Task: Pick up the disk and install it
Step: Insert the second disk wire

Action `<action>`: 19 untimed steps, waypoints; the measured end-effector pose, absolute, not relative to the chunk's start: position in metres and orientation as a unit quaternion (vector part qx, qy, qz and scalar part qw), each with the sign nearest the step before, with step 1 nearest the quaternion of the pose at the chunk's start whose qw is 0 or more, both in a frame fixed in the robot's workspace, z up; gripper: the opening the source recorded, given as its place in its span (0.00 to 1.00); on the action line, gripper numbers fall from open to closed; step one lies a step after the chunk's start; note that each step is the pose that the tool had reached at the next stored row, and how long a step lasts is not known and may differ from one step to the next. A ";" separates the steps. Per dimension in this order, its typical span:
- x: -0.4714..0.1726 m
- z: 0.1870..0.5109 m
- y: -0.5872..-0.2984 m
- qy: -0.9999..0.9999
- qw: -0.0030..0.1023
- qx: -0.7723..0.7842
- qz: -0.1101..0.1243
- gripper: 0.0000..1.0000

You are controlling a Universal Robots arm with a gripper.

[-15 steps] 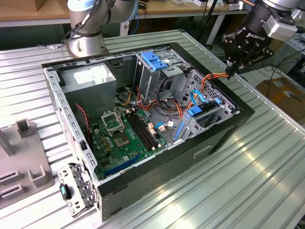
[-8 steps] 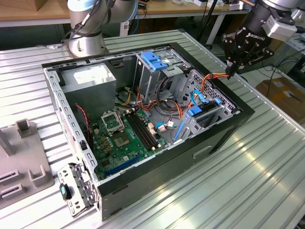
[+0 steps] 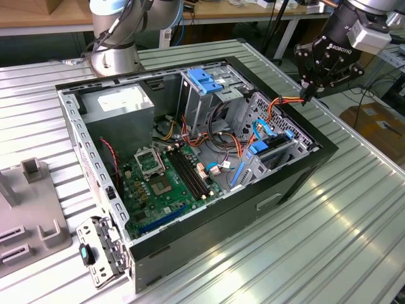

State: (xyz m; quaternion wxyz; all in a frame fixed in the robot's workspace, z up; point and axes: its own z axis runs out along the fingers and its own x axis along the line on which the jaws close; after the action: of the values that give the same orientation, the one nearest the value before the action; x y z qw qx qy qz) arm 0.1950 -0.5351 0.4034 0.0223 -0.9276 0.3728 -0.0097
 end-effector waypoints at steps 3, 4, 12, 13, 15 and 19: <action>0.195 0.403 -0.535 0.373 0.022 -0.928 -0.010 0.17; 0.195 0.403 -0.535 0.373 0.022 -0.928 -0.010 0.17; 0.195 0.403 -0.535 0.377 0.022 -0.926 -0.010 0.17; 0.195 0.403 -0.535 0.377 0.022 -0.926 -0.010 0.17; 0.195 0.403 -0.535 0.377 0.022 -0.926 -0.010 0.17; 0.195 0.403 -0.535 0.377 0.022 -0.926 -0.010 0.17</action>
State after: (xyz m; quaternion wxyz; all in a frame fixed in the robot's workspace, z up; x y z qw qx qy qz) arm 0.1950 -0.5352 0.4034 0.0223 -0.9257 0.3774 -0.0098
